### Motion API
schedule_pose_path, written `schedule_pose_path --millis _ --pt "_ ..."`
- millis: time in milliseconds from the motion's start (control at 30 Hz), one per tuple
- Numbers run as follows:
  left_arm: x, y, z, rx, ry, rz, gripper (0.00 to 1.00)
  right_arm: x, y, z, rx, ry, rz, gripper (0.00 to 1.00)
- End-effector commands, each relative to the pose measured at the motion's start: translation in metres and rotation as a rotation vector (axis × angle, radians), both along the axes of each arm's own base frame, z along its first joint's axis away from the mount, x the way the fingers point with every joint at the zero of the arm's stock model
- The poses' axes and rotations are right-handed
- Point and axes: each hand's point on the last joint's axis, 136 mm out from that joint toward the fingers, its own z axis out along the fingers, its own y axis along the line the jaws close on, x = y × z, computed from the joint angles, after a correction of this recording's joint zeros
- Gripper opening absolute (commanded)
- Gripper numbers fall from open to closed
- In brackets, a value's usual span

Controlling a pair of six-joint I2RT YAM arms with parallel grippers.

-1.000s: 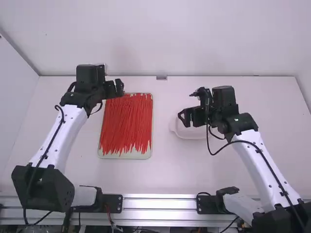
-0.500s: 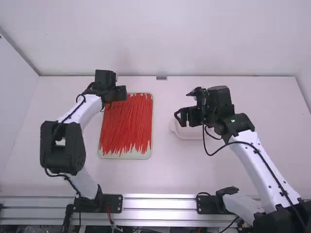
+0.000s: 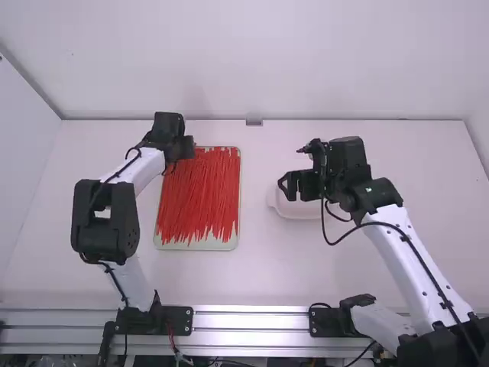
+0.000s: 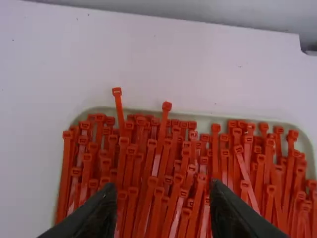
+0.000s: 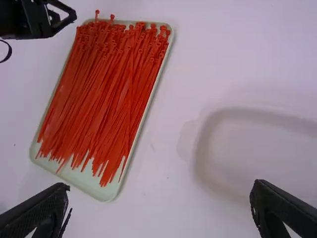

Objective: Fasten the cable tie

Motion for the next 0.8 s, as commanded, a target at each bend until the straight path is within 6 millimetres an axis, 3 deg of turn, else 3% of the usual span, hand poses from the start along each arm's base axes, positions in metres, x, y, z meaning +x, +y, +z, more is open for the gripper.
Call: schedule_pose_path --millis 0,267,433,767 --pt "0.002 0.003 -0.011 0.020 0.026 -0.006 0.48 -0.004 0.006 0.006 0.005 -0.015 0.017 0.98" --pt "0.000 0.006 -0.029 0.022 0.066 -0.004 0.55 -0.006 0.013 0.005 -0.016 -0.027 0.033 0.98" --pt "0.001 0.010 -0.037 0.042 0.078 -0.016 0.55 -0.006 0.011 0.005 -0.014 -0.024 0.028 0.98" --pt "0.018 0.010 -0.022 0.049 0.051 -0.024 0.55 -0.008 0.013 0.004 -0.016 -0.019 0.039 0.98"
